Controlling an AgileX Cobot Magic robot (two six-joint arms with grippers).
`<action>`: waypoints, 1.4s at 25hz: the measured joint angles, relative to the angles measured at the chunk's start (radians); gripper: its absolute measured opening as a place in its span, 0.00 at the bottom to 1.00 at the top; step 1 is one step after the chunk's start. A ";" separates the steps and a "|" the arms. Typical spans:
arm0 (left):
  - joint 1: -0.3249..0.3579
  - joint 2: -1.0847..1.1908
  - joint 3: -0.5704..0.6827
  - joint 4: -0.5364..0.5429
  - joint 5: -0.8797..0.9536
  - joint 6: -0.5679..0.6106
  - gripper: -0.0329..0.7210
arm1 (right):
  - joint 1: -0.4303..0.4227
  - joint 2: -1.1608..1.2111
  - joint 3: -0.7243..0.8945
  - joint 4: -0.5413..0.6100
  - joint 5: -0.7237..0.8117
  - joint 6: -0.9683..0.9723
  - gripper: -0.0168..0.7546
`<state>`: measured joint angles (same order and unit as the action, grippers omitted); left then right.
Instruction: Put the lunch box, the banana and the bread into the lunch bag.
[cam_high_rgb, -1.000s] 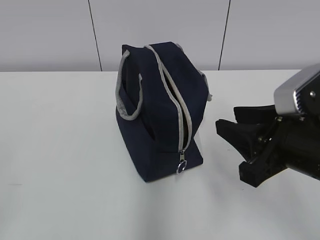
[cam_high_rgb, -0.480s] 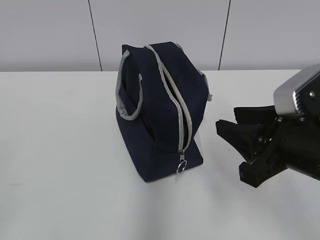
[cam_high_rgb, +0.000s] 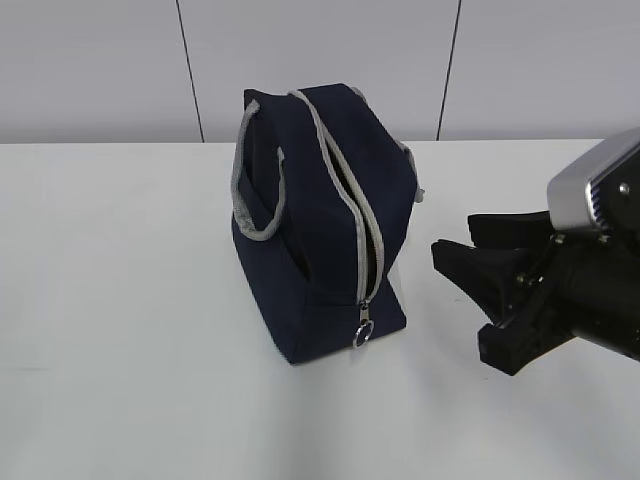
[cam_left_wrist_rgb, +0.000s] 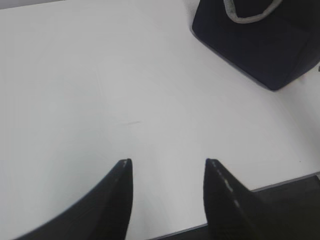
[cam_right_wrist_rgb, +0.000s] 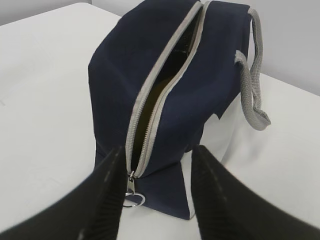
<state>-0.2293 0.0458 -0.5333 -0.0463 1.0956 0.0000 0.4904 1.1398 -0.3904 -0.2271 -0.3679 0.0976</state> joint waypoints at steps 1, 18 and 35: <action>0.012 0.000 0.000 0.000 0.000 0.000 0.51 | 0.000 0.000 0.000 0.000 0.000 0.000 0.46; 0.064 0.000 0.000 0.000 0.000 0.000 0.51 | 0.000 0.000 0.000 0.000 0.000 0.000 0.46; 0.064 0.000 0.000 0.000 0.000 0.000 0.51 | 0.000 0.000 0.000 0.000 0.000 0.000 0.46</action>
<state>-0.1651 0.0458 -0.5333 -0.0463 1.0956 0.0000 0.4904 1.1398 -0.3904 -0.2271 -0.3679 0.0976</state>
